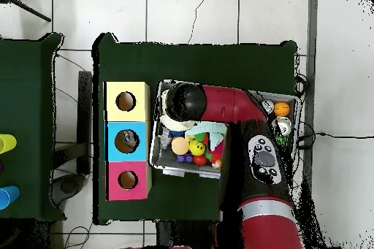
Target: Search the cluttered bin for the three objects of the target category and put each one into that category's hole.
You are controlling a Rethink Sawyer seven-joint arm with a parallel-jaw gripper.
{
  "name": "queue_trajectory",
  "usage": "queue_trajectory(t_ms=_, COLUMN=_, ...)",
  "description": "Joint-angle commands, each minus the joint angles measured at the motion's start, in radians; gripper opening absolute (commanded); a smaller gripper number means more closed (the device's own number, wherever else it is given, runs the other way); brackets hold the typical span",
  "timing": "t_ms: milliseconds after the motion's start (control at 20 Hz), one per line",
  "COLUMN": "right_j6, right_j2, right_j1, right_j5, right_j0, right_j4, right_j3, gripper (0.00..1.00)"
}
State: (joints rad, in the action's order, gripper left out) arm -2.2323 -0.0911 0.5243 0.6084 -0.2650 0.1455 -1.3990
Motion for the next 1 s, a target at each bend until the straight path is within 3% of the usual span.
queue_trajectory(t_ms=50, right_j6=0.012, right_j2=-0.086, right_j1=-0.025, right_j5=0.038, right_j0=-0.022, right_j4=-0.018, right_j3=-0.075, gripper=1.00)
queue_trajectory(t_ms=550, right_j6=0.101, right_j2=-0.089, right_j1=-0.061, right_j5=0.078, right_j0=-0.069, right_j4=0.032, right_j3=-0.037, gripper=1.00)
queue_trajectory(t_ms=700, right_j6=0.146, right_j2=-0.080, right_j1=-0.090, right_j5=0.032, right_j0=-0.086, right_j4=0.085, right_j3=-0.010, gripper=1.00)
queue_trajectory(t_ms=1000, right_j6=0.167, right_j2=-0.100, right_j1=-0.116, right_j5=0.006, right_j0=-0.108, right_j4=0.109, right_j3=0.001, gripper=1.00)
